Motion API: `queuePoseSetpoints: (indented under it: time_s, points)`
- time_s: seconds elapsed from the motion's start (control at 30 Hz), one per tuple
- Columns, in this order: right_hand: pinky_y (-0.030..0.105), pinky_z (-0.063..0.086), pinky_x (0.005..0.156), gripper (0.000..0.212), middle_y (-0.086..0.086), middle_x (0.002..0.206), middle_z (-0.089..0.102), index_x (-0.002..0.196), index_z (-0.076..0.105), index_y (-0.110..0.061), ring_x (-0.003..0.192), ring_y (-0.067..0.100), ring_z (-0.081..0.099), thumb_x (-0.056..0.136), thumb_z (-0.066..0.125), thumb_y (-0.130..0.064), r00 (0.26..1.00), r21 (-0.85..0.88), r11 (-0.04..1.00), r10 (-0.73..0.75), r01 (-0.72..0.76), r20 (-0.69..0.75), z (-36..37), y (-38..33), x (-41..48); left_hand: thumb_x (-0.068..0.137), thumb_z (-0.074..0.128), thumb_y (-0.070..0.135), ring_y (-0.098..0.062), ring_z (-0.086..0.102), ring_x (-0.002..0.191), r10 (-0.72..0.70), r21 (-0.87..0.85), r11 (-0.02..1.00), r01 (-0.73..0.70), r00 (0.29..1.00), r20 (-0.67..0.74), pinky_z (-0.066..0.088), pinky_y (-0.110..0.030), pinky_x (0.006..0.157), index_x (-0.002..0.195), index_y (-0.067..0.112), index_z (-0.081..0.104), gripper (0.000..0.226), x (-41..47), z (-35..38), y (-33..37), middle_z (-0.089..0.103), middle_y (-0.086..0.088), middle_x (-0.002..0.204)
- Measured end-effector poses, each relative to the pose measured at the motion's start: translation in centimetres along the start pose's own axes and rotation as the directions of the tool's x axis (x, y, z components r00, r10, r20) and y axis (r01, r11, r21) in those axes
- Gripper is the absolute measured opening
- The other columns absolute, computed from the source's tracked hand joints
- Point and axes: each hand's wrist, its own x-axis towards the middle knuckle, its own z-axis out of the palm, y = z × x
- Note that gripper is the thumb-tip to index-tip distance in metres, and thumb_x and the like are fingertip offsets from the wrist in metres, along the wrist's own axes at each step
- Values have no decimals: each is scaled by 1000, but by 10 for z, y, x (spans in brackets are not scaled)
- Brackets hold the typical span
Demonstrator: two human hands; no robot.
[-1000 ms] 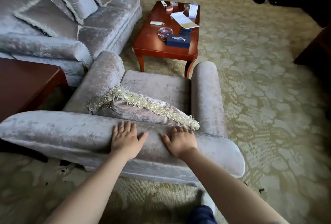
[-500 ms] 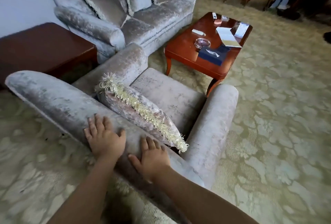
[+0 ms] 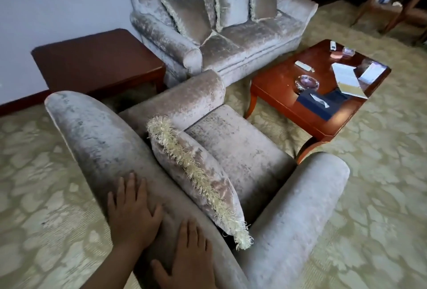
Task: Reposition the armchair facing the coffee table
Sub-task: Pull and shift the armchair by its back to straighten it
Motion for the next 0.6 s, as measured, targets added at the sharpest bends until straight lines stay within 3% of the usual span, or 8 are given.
queuePoseSetpoints:
  time_s: [0.07,0.13,0.23,0.27,0.37,0.47,0.53,0.6]
  points:
    - [27,58,61,105,6,98,76,95,78,-14,78,16,74,26,48,-87,998,-15,1000,-9,10,68,-2,0,0,74,32,48,-44,36,134,5,1,1000,-5,1000,-19,24,-61,105,129,0,55,77,-1,-2,1,43,-24,143]
    - [25,56,65,123,5,92,77,113,69,-7,75,16,74,19,56,-85,996,10,1000,-8,8,91,-1,2,6,77,31,50,-42,34,135,4,30,1000,-4,1000,-20,23,-60,106,133,1,52,77,-4,1,-2,40,-22,146]
    - [27,58,62,115,3,85,77,146,14,-2,74,15,74,54,61,-53,992,38,997,-67,63,104,4,14,15,82,29,58,-37,12,145,-125,52,991,125,992,-16,9,-54,113,148,9,26,82,-6,9,1,16,-18,157]
    - [26,59,61,103,3,87,77,141,18,-9,76,16,74,56,62,-45,990,35,995,-94,91,105,5,19,15,84,34,60,-36,2,146,-247,34,968,247,969,-1,5,-54,114,151,13,16,84,-8,11,6,5,-17,159]
    - [34,51,94,120,16,130,60,138,27,-11,116,24,61,42,78,-64,959,70,981,-190,179,213,-4,25,11,81,51,63,-39,-5,144,-598,-3,801,598,801,14,11,-60,111,152,16,-1,100,-11,16,26,-11,-13,160]
    - [46,16,116,139,19,158,7,151,-7,-8,146,29,12,48,54,-79,833,124,951,-310,285,458,-7,35,11,75,56,66,-45,9,141,-749,-125,655,745,662,20,26,-61,105,151,17,-2,108,-12,15,37,-4,-16,159]
    - [47,23,114,138,22,157,15,151,1,-4,144,31,21,44,45,-80,867,91,951,-307,295,393,-12,36,10,73,56,68,-47,27,132,-773,-148,628,764,634,-6,36,-57,98,151,17,1,109,-12,18,37,10,-21,156]
    - [45,48,97,133,25,136,51,139,42,3,121,34,56,34,39,-79,903,74,947,-321,313,285,-13,34,13,71,54,70,-47,42,117,-772,-121,634,764,633,-51,43,-53,89,150,16,4,108,-11,19,37,24,-24,149]
